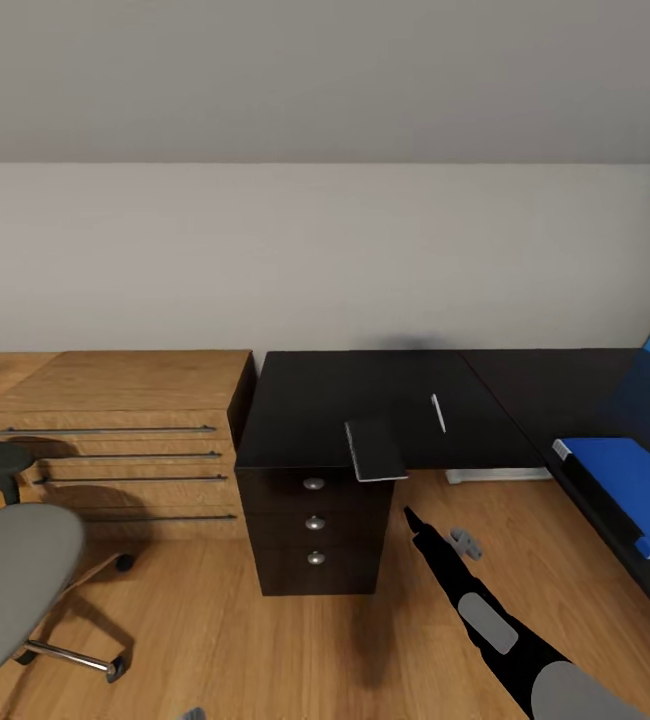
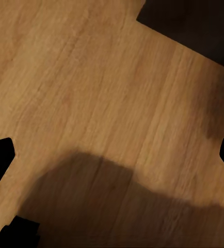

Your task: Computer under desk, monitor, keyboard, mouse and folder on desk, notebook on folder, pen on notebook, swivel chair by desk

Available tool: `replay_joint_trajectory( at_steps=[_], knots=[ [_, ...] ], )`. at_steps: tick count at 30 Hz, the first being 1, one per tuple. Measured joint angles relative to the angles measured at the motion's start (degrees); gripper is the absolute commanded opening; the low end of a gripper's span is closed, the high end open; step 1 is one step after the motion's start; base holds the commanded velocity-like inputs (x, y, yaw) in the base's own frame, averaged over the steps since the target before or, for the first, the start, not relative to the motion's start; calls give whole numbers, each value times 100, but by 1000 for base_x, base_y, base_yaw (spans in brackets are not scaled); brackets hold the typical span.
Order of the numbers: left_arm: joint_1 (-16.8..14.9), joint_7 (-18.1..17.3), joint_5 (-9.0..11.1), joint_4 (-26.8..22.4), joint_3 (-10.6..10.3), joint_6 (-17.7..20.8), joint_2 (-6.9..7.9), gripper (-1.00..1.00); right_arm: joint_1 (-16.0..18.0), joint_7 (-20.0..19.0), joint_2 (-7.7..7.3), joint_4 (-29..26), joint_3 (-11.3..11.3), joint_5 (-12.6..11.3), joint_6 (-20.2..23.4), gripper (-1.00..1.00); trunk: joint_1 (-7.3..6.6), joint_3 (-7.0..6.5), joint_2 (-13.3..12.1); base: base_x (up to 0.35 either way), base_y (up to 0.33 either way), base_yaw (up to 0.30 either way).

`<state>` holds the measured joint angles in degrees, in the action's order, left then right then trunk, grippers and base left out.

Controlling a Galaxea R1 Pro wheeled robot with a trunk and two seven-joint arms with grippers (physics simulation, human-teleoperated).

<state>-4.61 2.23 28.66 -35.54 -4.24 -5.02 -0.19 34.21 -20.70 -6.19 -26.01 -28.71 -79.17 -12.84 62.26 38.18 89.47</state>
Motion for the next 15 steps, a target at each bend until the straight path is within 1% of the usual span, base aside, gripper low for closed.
replay_joint_trajectory(
  at_steps=[4, 7, 12, 15],
  knots=[
    [-2, 0, 1, 2, -7, -11, -3, 100, 0, -26, 0, -22, -6, 8, -1, 100, -1, 0, 0, -39, 58, 0],
    [-2, 0, 1, 2, -9, -17, -3, 100, 0, -189, 4, -28, -23, 15, -1, 100, -1, 0, 0, -9, 14, 0],
    [-2, 0, 1, 14, -14, -21, -4, 100, 0, -503, 1, -30, -32, 22, 6, 100, -111, -89, -199, -3, 4, 0],
    [-2, 0, 1, 25, -17, -22, -4, 100, 0, -571, 1, -31, -35, 23, 8, 100, -177, -143, -319, 0, 0, 0]
  ],
)
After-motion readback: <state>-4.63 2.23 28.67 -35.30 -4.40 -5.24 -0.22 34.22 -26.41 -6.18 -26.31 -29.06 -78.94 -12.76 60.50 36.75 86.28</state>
